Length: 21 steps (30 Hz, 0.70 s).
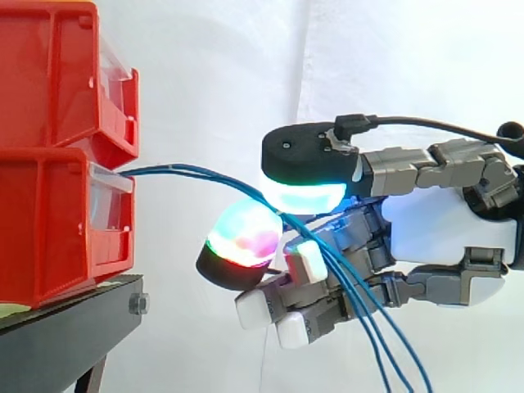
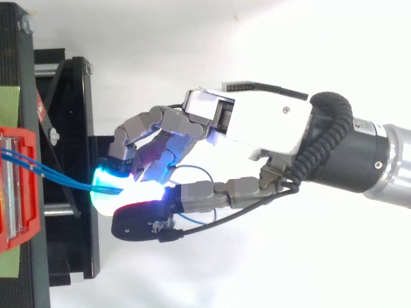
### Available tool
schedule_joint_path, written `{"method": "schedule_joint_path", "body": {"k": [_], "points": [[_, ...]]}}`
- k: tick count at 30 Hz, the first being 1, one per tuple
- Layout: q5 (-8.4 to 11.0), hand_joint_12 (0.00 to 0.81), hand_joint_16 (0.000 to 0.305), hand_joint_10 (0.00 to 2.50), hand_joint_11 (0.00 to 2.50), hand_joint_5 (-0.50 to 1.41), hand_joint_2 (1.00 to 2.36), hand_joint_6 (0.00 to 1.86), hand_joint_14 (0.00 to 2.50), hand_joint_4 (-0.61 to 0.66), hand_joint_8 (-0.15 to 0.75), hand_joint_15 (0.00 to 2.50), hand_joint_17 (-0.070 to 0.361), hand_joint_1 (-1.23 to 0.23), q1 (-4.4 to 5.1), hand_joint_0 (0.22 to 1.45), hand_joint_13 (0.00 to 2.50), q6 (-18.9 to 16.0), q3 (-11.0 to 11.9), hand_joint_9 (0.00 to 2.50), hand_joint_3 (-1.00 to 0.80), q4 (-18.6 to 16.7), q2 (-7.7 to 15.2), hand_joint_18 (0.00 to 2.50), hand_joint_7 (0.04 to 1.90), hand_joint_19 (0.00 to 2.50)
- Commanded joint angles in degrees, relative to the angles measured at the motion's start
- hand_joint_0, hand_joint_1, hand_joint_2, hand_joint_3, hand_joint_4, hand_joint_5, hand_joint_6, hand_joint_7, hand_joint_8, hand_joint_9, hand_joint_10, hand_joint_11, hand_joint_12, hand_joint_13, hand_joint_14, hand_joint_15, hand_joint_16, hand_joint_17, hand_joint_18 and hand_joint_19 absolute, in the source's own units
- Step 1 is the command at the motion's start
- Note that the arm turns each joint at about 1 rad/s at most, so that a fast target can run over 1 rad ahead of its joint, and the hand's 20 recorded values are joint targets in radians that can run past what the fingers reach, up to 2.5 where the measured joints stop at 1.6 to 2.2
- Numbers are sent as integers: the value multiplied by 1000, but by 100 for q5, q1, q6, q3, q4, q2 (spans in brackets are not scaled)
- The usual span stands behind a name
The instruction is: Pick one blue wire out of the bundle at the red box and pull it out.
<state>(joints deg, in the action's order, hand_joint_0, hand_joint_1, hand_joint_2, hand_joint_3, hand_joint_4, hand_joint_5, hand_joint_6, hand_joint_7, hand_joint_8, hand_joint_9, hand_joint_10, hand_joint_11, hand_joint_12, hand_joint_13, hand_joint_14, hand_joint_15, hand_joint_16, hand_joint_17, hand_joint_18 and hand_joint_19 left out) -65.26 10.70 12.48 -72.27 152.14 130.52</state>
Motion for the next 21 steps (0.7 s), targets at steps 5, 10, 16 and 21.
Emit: {"method": "schedule_joint_path", "body": {"k": [5,10,16,21], "points": [[-22,394,59,29,807,-157,1023,822,20,293,301,443,133,-829,-33,658,707,0,2,1015,-111,0,0,523,717,528],[-40,435,71,23,613,-117,1011,775,16,362,331,405,160,-764,-51,584,742,0,-6,1062,-68,0,0,592,899,525],[-57,455,75,25,629,-121,1002,784,16,328,349,409,168,-741,-68,607,763,0,-6,1064,27,0,0,609,895,526],[-66,437,70,24,672,-136,1007,817,17,332,333,416,159,-786,-68,635,744,0,-6,1038,24,-9,0,583,777,511]]}}
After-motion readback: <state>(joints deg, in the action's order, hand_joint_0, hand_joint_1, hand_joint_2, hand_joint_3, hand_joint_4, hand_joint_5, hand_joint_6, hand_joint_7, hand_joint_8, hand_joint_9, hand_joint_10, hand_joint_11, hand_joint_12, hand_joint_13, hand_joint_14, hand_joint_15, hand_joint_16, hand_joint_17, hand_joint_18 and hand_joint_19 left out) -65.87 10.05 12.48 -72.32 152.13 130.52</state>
